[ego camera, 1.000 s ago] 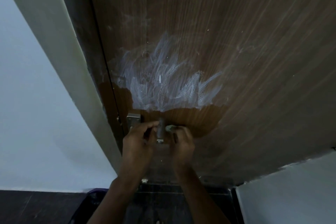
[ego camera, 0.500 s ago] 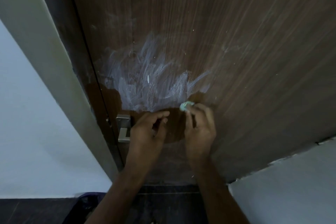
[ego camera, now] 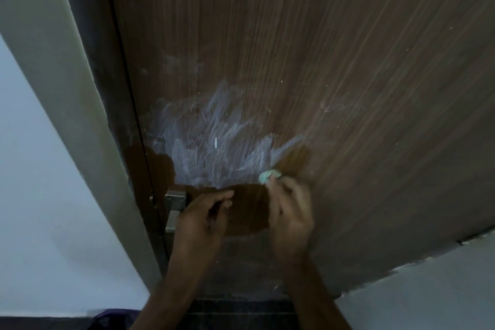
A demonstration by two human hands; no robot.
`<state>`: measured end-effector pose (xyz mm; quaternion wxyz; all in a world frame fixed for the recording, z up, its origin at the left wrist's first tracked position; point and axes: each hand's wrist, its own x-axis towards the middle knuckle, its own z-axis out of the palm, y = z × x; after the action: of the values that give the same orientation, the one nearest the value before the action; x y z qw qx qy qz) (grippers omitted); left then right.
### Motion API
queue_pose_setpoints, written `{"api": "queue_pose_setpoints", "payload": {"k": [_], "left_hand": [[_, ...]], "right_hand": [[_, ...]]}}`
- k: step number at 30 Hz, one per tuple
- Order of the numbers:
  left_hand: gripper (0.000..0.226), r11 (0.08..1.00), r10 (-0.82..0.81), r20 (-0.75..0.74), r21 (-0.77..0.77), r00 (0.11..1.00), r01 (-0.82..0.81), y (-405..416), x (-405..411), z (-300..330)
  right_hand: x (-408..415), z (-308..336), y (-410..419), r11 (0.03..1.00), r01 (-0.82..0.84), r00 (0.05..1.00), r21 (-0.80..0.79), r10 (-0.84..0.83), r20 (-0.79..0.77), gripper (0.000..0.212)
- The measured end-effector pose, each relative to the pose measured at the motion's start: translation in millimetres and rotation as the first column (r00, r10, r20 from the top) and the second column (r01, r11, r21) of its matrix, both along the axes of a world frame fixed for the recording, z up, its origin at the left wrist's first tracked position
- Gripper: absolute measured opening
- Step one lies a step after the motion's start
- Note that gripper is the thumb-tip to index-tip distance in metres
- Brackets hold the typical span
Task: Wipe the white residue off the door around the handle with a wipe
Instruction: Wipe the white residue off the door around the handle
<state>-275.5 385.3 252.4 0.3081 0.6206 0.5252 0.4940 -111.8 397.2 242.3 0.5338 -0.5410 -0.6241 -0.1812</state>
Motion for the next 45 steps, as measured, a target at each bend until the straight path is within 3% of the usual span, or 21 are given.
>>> {"api": "queue_pose_setpoints", "payload": {"k": [3,7,10,16,21,23,26,29,31,33,36,38,40,42,43,45], "left_hand": [[0.033,0.999,0.033,-0.004,-0.007,0.999,-0.033,3,-2,-2],[0.035,0.998,0.068,0.031,0.015,0.997,-0.069,5,-4,2],[0.035,0.996,0.079,0.029,0.043,0.996,-0.08,3,-3,13],[0.023,0.985,0.108,-0.056,0.139,0.993,-0.099,4,-5,30],[0.025,0.972,0.088,-0.075,0.226,0.993,-0.069,4,-11,38],[0.027,0.968,0.1,-0.064,0.236,0.993,-0.082,5,-13,40],[0.025,0.968,0.111,-0.042,0.232,0.993,-0.098,8,-16,43],[0.025,0.959,0.135,-0.058,0.26,0.989,-0.116,10,-21,43],[0.024,0.953,0.144,-0.041,0.274,0.989,-0.127,9,-24,45],[0.025,0.956,0.137,-0.009,0.265,0.991,-0.13,7,-26,47],[0.027,0.955,0.144,-0.012,0.265,0.99,-0.135,3,-25,46],[0.023,0.953,0.164,-0.038,0.263,0.986,-0.148,2,-25,44],[0.025,0.952,0.177,-0.068,0.266,0.982,-0.153,4,-25,42],[0.026,0.954,0.175,-0.087,0.263,0.981,-0.147,3,-26,40],[0.027,0.956,0.173,-0.087,0.255,0.981,-0.146,2,-26,38],[0.027,0.958,0.178,-0.091,0.245,0.98,-0.151,1,-28,34]], "right_hand": [[-4,-9,-6,0.996,-0.073,0.992,-0.058,0.079,0.096,0.021],[13,47,9,0.988,0.023,0.995,0.153,-0.008,-0.101,0.018],[16,73,17,0.969,0.06,0.986,0.24,-0.021,-0.164,0.018],[-10,35,4,0.992,-0.125,0.986,-0.001,0.125,0.107,0.016],[4,77,13,0.985,-0.017,0.989,0.172,0.041,-0.141,0.017],[7,87,17,0.977,-0.029,0.984,0.212,0.065,-0.164,0.016],[-5,60,16,0.988,-0.143,0.99,0.053,0.142,0.009,0.017],[-16,31,9,0.942,-0.297,0.948,-0.156,0.31,0.069,0.02],[-13,35,11,0.951,-0.298,0.945,-0.079,0.306,0.117,0.022],[-6,57,19,0.975,-0.205,0.979,0.079,0.204,0.023,0.019],[-6,79,31,0.965,-0.065,0.998,0.254,0.06,0.031,0.019],[-14,66,30,0.973,-0.144,0.989,0.178,0.134,0.064,0.021],[-21,42,23,0.956,-0.287,0.956,-0.062,0.289,0.042,0.022],[-20,23,17,0.927,-0.336,0.934,-0.169,0.351,0.069,0.019],[-17,22,16,0.931,-0.328,0.939,-0.162,0.34,0.051,0.016],[-10,29,20,0.975,-0.221,0.972,0.021,0.219,0.084,0.017]]}}
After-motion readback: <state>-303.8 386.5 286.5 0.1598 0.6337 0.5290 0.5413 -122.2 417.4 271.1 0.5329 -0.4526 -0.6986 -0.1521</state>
